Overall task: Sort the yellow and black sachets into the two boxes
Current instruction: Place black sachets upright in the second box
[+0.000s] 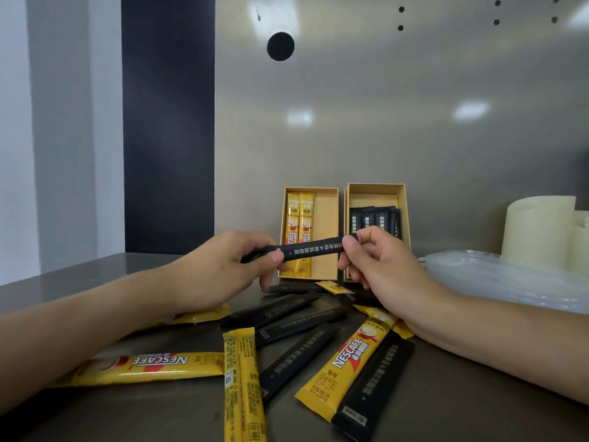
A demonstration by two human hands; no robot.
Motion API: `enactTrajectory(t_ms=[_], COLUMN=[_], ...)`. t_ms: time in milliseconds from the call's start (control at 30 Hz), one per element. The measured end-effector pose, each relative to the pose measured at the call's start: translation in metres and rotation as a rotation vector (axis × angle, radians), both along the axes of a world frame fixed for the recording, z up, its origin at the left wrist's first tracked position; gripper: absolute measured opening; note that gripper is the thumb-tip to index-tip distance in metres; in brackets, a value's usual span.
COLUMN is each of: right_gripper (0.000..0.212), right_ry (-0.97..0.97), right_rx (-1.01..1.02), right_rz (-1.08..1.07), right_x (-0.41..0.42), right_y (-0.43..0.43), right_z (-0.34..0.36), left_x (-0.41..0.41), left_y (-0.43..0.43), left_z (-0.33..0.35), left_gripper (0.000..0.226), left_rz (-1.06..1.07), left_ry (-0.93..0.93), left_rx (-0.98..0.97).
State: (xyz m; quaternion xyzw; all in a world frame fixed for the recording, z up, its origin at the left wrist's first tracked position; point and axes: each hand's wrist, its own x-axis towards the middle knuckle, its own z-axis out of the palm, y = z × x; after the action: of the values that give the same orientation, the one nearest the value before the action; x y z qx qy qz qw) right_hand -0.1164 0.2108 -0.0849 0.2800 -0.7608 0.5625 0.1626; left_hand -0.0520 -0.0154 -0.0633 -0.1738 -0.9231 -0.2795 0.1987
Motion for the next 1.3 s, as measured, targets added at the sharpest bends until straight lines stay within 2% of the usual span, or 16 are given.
enactTrajectory(t_ms=[167,300,367,433,500,600,667,733,867,1033,1167,1300], right_gripper=[0.012,0.016,0.017,0.017,0.015,0.011,0.011,0.009,0.003,0.015,0.019,0.025], right_ry=[0.060,0.066,0.047,0.038,0.035,0.027,0.033,0.055,0.092,0.109,0.156,0.290], right_rx=[-0.013,-0.098,-0.124,-0.111,-0.090,-0.090,-0.111,-0.105,-0.066,-0.026,0.051,0.207], right_rz=[-0.032,-0.061,-0.066,-0.048,-0.029,-0.022,-0.013,-0.015,-0.017,-0.006,0.003,0.017], right_x=[-0.001,-0.003,-0.004,-0.003,-0.002,-0.002,-0.002,-0.002,-0.005,-0.002,0.006,0.007], right_y=[0.001,0.003,0.003,0.003,0.003,0.004,0.004,0.003,0.003,0.003,0.006,0.012], right_z=[0.000,0.001,0.001,0.001,0.001,0.000,0.000,0.000,-0.002,-0.001,0.019,0.071], left_x=[0.001,0.000,0.000,0.002,0.002,-0.001,-0.005,-0.009,-0.012,-0.009,-0.006,-0.005], left_y=[0.005,0.000,-0.002,-0.001,-0.001,-0.003,-0.006,-0.007,-0.009,-0.008,-0.008,-0.010], left_z=[0.001,0.003,0.007,0.014,0.019,0.018,0.014,0.010,0.005,0.000,0.003,0.005], left_gripper=[0.030,0.028,0.025,0.024,0.024,0.021,0.041,0.052,0.052,0.053,0.035,0.024], left_rz=[0.027,0.123,0.127,0.066,0.058,0.042,-0.014,-0.035,-0.016,0.016,0.021,0.020], left_ry=[0.042,0.152,0.228,0.282,0.306,0.215,0.110,0.056,0.062,0.029,0.007,0.031], left_rx=[0.005,0.060,0.214,0.447,0.569,0.667,0.754,0.721,0.496,0.465,0.490,0.472])
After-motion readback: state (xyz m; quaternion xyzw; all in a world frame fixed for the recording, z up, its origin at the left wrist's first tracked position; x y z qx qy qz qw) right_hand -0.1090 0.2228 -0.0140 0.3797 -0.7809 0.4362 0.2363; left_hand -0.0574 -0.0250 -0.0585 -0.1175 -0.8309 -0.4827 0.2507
